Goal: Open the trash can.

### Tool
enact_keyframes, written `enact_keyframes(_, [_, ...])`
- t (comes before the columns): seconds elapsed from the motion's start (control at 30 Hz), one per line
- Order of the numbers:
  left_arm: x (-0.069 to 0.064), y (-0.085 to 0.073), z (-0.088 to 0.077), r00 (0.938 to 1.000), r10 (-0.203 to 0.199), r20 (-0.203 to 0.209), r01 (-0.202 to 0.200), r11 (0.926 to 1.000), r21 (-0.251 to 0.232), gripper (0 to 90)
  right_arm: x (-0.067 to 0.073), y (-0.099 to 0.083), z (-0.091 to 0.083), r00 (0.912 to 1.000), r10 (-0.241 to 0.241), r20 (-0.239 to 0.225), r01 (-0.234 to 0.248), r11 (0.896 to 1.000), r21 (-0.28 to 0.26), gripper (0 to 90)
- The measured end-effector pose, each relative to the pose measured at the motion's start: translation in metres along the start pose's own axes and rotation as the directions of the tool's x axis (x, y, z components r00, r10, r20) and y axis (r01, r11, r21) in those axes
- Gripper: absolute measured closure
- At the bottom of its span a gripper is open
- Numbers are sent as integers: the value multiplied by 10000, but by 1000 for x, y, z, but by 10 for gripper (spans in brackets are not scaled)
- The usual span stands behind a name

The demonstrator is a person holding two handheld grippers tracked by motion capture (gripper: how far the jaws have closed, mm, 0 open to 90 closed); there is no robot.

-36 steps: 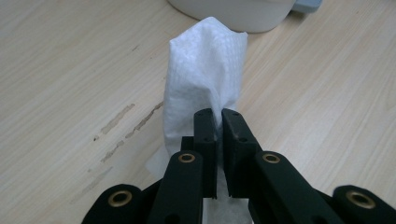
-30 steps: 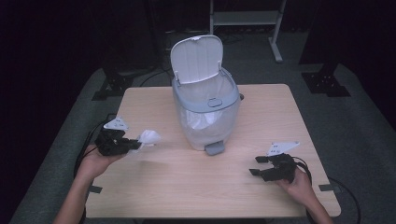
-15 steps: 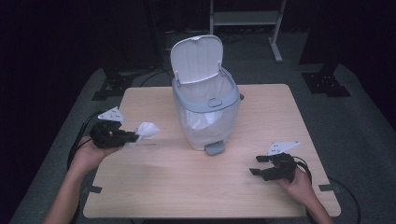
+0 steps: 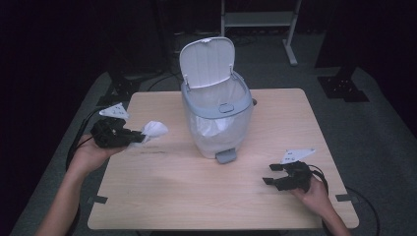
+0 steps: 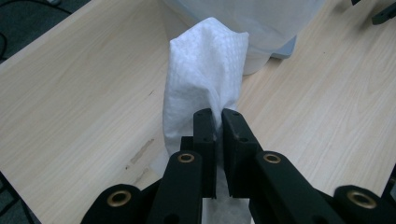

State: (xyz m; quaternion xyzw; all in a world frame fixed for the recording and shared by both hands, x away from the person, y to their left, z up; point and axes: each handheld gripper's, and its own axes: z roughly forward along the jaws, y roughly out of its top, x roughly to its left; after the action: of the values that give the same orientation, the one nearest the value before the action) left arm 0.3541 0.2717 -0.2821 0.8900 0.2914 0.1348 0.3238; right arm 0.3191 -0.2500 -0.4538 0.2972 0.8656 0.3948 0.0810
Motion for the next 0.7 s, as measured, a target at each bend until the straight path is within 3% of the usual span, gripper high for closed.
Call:
enact_keyframes(0.2, [1, 11, -5, 9998, -17, 216, 15, 10000, 72, 836, -1, -1, -3, 10000, 54, 73, -53, 9999, -107, 371])
enact_keyframes(0.7, [6, 41, -21, 9995, 283, 152, -284, 9996, 28, 837, -1, -1, -3, 9999, 64, 104, -63, 10000, -37, 369])
